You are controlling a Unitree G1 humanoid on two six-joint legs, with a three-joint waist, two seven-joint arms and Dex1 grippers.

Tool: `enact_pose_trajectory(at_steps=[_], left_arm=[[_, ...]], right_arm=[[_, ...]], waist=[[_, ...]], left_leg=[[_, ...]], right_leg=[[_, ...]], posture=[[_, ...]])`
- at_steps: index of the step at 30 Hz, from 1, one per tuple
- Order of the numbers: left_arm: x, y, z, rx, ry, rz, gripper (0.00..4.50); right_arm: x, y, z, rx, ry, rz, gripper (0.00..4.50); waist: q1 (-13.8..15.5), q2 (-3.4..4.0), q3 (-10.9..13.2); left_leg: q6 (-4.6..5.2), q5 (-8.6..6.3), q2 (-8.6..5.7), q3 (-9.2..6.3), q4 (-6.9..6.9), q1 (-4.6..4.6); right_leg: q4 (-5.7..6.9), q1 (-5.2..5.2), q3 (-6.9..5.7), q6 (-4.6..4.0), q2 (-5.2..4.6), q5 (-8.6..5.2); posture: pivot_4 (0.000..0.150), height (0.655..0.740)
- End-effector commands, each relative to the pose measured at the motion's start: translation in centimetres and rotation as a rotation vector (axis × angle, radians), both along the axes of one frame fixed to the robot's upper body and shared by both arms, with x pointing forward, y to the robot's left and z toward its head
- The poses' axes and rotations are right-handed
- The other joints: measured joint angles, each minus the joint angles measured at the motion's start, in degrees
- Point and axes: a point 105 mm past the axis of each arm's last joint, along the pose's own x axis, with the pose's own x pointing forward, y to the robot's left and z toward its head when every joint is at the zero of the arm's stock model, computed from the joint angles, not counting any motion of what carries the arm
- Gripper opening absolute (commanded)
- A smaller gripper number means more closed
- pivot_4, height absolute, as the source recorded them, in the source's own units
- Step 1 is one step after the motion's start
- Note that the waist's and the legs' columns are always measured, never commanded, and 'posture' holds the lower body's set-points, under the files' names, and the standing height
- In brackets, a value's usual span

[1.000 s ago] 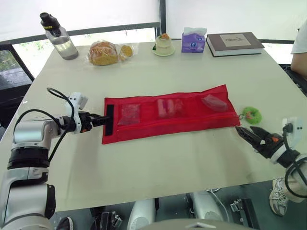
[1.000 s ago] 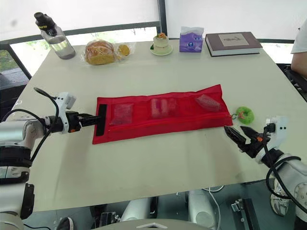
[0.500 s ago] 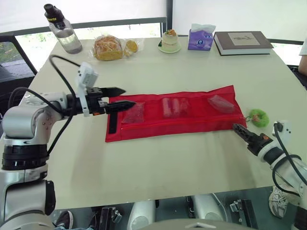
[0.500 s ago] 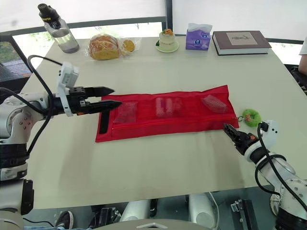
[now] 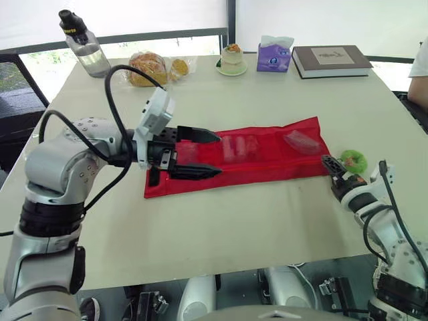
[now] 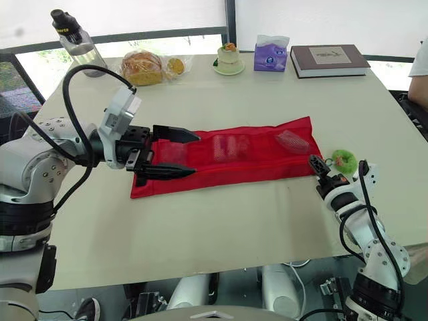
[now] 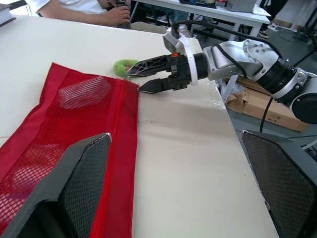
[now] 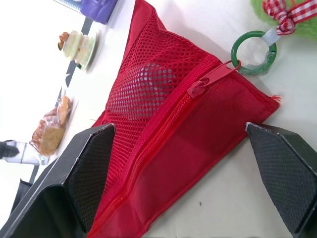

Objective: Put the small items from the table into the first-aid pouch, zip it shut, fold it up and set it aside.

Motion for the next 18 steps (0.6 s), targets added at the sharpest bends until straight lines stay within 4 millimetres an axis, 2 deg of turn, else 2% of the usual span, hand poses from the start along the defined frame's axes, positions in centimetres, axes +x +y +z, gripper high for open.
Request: enact_pose_trajectory(at_steps=[1,2,4,6,9,15,18], left_arm=[[-0.5,-0.6,0.9,0.000,-0.056,-0.051,4.49],[-0.5,-0.6,0.8,0.002,-0.059,-0.054,4.49],[-0.6,-0.6,0.9,0.001,-0.061,-0.057,4.49],[-0.6,-0.6,0.9,0.001,-0.061,-0.060,4.49],[-0.6,-0.6,0.7,0.007,-0.063,-0.062,4.49],[-0.6,-0.7,0.6,0.003,-0.066,-0.062,4.49],[-0.6,-0.6,0.7,0.000,-0.066,-0.060,4.49]], right_arm=[[0.3,0.9,0.1,0.045,0.012,0.009,4.50],[0.3,0.8,0.2,0.014,0.013,0.008,4.50],[0.3,0.2,0.2,-0.178,0.022,0.019,4.50],[0.4,-0.9,0.9,-0.291,0.001,0.018,4.50],[0.5,-2.3,1.7,-0.402,-0.026,0.024,4.50],[0.6,-4.0,1.5,-0.499,-0.022,0.059,4.50],[0.5,-3.1,1.3,-0.419,-0.035,0.121,4.50]], waist=[[0.0,0.00,0.0],[0.0,0.00,0.0],[0.0,0.01,0.0],[0.1,0.01,0.0],[0.4,0.10,0.1],[0.4,0.10,0.1],[0.3,0.10,0.1]], left_leg=[[0.00,0.00,0.00,0.00,0.00,0.00],[0.00,0.00,0.00,0.00,0.00,0.00],[0.00,0.00,0.01,0.01,0.01,0.00],[0.00,0.00,0.00,0.05,0.07,-0.01],[0.00,0.00,-0.03,0.03,0.14,-0.10],[0.00,0.00,-0.12,-0.07,0.30,-0.26],[0.00,0.00,-0.13,-0.08,0.30,-0.26]], right_leg=[[0.02,0.00,0.00,0.00,0.00,0.00],[0.02,0.00,0.00,0.00,0.00,0.00],[0.03,0.00,0.01,-0.01,0.00,0.00],[0.05,-0.01,0.05,-0.01,0.00,0.00],[0.05,-0.03,0.07,0.00,0.01,0.00],[0.05,-0.03,0.11,0.01,0.01,0.00],[0.06,-0.04,0.11,0.01,0.02,0.00]], posture=[[0.150,0.7400],[0.150,0.7400],[0.150,0.7400],[0.150,0.7400],[0.150,0.7400],[0.150,0.7400],[0.150,0.7400]])
